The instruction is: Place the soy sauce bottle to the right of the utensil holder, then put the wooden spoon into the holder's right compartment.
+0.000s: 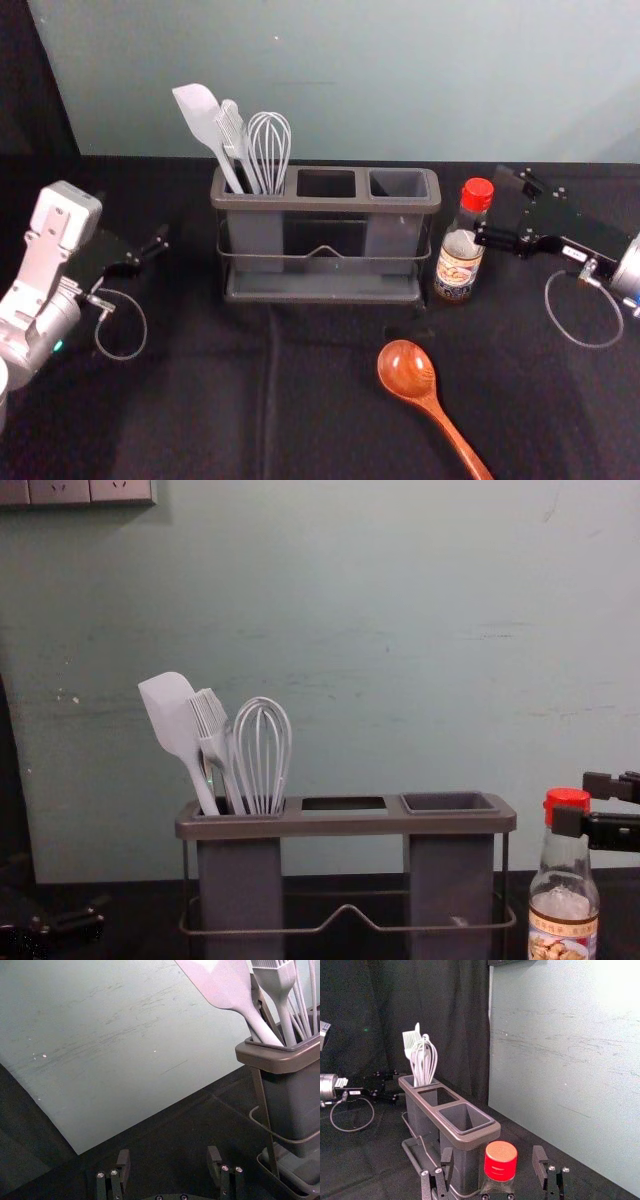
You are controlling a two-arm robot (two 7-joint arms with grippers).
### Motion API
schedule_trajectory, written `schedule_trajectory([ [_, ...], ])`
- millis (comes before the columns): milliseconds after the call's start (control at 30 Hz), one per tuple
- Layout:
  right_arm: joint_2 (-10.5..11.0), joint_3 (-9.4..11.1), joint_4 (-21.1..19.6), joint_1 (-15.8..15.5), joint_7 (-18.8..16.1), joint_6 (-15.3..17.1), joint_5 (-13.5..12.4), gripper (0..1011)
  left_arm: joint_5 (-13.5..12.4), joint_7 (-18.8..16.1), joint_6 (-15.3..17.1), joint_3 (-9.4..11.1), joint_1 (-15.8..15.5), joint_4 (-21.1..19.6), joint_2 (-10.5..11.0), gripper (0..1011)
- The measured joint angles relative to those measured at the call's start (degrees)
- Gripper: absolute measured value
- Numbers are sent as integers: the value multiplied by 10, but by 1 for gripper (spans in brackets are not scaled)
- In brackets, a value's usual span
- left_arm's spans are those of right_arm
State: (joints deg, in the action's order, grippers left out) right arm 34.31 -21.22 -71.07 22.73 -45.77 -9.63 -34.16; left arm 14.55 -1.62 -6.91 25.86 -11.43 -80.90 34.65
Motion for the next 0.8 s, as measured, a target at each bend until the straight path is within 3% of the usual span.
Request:
schedule_trajectory([
  [400, 4, 2, -11, -5, 3, 0, 0, 1002, 0, 0, 0, 0, 0, 0, 0, 1005],
  [800, 54, 33, -128, -59, 44, 37, -13, 1003, 0, 0, 0, 0, 0, 0, 0, 1005],
])
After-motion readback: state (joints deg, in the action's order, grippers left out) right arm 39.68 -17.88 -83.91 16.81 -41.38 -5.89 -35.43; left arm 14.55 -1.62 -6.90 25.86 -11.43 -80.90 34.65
